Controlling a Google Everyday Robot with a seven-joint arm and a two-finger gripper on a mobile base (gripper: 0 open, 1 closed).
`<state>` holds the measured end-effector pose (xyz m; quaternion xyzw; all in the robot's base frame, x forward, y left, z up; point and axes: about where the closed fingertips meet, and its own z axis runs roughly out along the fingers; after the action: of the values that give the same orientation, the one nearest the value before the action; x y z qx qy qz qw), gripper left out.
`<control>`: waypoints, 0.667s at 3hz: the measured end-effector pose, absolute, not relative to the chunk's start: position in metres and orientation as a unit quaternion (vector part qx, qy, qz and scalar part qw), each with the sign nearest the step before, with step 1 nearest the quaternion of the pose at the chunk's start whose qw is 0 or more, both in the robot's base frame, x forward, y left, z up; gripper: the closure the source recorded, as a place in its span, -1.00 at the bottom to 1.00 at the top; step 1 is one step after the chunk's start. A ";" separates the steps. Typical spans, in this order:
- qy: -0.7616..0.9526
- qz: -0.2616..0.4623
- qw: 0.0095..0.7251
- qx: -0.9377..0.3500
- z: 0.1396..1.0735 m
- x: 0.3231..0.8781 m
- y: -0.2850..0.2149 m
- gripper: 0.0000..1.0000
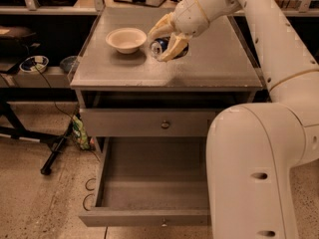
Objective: Place pepsi can into middle drawer
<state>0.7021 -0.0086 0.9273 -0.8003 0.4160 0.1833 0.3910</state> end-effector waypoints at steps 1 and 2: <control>0.381 0.214 0.387 -0.812 0.922 0.689 0.005 1.00; 0.328 0.245 0.408 -0.816 0.928 0.675 0.013 1.00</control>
Offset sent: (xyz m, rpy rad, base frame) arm -0.0856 -0.0221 0.0112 0.1077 0.1158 0.5355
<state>0.6754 0.0128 0.9281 -0.8160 0.3277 0.2451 0.4083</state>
